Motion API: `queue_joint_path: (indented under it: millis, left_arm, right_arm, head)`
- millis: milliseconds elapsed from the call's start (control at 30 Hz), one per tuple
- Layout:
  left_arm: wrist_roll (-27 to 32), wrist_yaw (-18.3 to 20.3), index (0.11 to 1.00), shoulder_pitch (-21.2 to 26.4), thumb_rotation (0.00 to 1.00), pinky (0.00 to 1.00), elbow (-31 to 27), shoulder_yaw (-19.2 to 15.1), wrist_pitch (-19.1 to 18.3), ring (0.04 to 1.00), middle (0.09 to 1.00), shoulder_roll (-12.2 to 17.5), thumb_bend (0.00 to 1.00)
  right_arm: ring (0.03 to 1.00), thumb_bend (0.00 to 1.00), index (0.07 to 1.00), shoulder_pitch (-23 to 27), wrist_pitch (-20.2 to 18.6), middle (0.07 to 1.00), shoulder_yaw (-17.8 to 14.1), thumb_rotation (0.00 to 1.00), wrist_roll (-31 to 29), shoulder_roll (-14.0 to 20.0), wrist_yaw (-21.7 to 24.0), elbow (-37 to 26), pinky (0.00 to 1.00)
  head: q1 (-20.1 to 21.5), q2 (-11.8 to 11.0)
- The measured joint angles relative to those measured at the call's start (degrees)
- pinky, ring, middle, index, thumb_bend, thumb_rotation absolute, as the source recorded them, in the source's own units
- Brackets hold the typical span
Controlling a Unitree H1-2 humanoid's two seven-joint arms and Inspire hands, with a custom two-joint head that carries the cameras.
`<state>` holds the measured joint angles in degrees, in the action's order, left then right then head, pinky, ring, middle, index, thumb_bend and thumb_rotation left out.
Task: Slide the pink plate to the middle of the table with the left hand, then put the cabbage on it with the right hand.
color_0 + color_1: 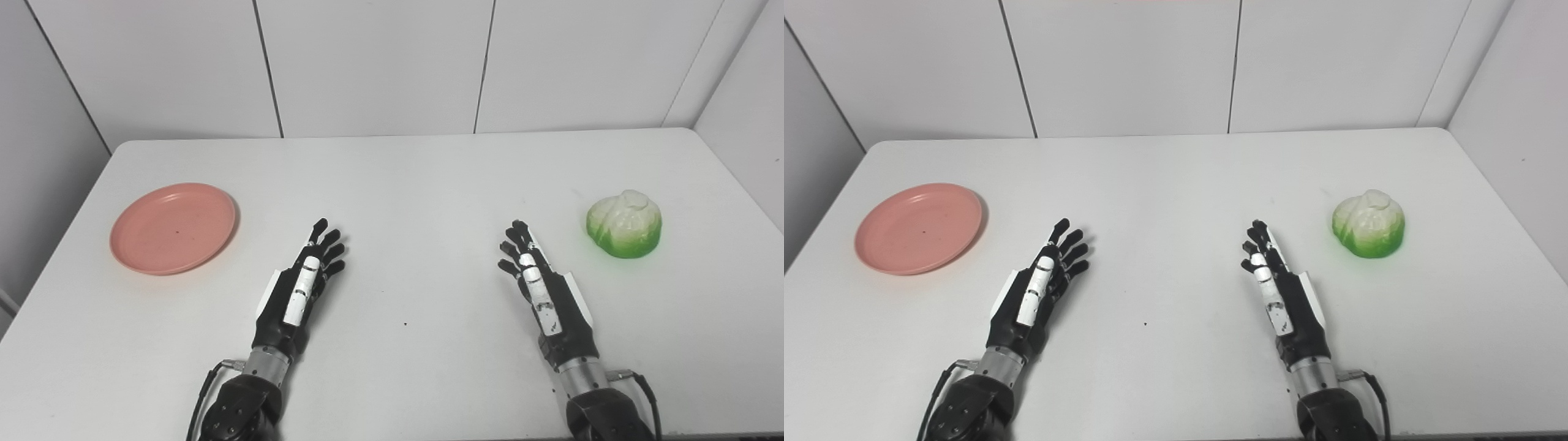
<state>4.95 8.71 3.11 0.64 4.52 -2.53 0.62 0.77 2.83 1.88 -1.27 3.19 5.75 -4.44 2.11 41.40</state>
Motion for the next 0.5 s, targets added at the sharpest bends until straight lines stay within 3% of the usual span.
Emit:
queue_joint_path:
  millis: [500]
  left_arm:
    - [0.01, 0.10, 0.965, 0.00, 0.97, 0.91, 0.00, -0.01, -0.01, 0.931, 0.957, 0.00, 0.46]
  right_arm:
    - [0.938, 0.23, 0.974, 0.00, 0.00, 0.962, 0.12, 1.00, 0.48, 0.00, -0.13, -0.01, 0.90]
  head:
    - [0.00, 0.00]
